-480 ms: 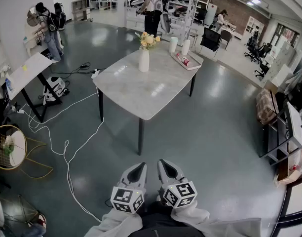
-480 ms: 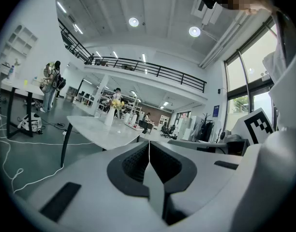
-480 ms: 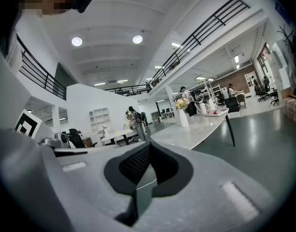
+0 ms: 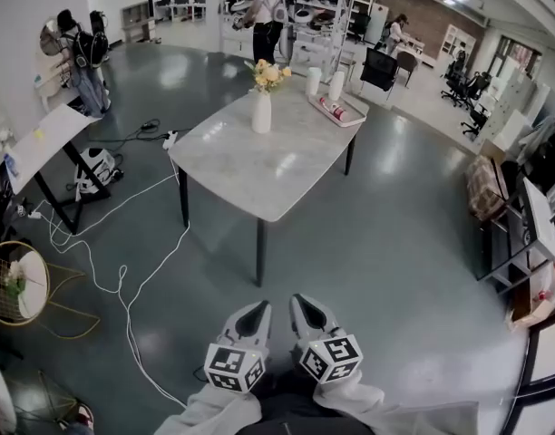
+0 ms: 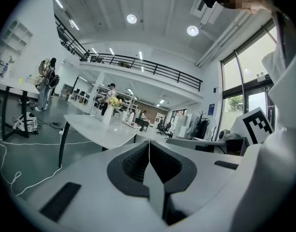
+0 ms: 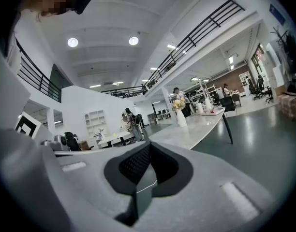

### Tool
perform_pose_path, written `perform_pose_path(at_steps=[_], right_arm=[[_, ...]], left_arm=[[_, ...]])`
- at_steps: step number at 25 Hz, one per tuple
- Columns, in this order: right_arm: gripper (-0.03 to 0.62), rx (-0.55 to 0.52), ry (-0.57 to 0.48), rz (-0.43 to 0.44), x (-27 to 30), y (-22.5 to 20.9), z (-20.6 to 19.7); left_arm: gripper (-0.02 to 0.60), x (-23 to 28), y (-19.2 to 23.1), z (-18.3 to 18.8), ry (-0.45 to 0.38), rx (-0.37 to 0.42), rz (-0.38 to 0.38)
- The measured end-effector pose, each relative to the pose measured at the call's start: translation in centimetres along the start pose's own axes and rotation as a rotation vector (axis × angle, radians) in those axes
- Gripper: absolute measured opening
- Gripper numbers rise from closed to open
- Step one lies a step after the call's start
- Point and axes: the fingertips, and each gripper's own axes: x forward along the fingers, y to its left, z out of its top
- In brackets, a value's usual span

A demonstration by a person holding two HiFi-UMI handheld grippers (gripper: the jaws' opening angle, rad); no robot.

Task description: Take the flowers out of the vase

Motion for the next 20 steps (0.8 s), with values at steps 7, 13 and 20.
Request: perform_pose_path(at_steps=[7,13,20], right_arm=[[0.0,0.028,-0.007,-0.036,0.2,0.4,-0.9],[0.0,0.031,0.016,-0.016,1.8,0.4,-1.0],[0.0,0.03,0.028,-0.002,4.2,-1.3,-0.5]], left_arm=[[0.005,-0.2,1.0,-0.8,0.038,-0.003,-0.023],[0.006,0.9,2.1,-0.3,0.036,-0.019,-0.025],[0.005,3.6,3.3,0.5,0.025,-0.028,-0.013]])
